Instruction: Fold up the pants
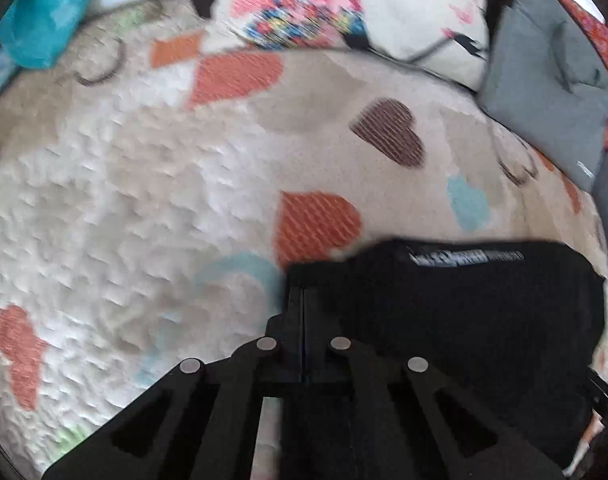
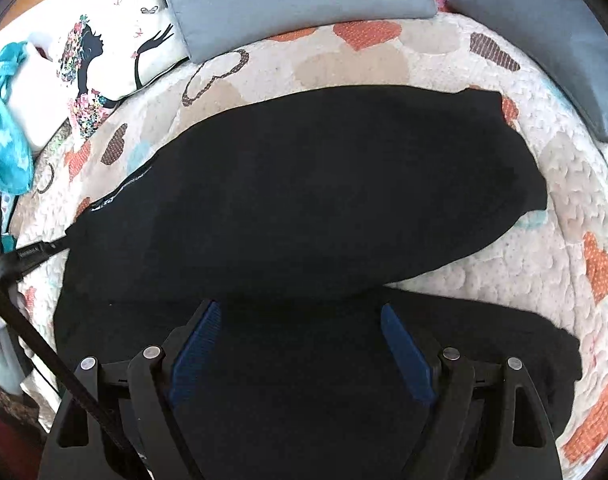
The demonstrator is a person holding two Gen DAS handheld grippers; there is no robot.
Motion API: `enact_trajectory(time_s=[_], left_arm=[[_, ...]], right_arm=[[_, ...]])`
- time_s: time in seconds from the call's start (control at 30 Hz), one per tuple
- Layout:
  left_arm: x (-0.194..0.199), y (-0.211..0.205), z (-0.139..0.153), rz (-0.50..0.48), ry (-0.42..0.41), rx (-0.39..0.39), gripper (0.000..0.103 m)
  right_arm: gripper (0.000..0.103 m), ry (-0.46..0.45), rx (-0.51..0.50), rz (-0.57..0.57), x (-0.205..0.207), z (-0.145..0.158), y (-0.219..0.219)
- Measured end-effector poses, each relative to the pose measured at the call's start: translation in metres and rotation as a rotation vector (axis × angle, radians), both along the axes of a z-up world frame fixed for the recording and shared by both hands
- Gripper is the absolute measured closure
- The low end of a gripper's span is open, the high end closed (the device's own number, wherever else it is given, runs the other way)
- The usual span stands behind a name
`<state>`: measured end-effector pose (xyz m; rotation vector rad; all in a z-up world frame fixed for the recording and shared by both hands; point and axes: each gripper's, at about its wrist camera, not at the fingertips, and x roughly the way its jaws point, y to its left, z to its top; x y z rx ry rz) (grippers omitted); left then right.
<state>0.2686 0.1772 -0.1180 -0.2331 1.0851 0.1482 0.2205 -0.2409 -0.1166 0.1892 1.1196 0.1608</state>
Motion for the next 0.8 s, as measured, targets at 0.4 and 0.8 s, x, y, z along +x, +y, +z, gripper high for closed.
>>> enact_trajectory(time_s=[0.4,0.8], left_arm=[[0.002,-0.01,-0.001,-0.048,0.009,-0.047,0.073],[0.003,-0.027,0.007,-0.021,0.01,0.062,0.102]], right_arm=[[0.017,-0.031,0.034,-0.009,-0.002,0.013,-0.007],[0.017,-0.004,0.033,-0.026,-0.004,0.011,-0.008]])
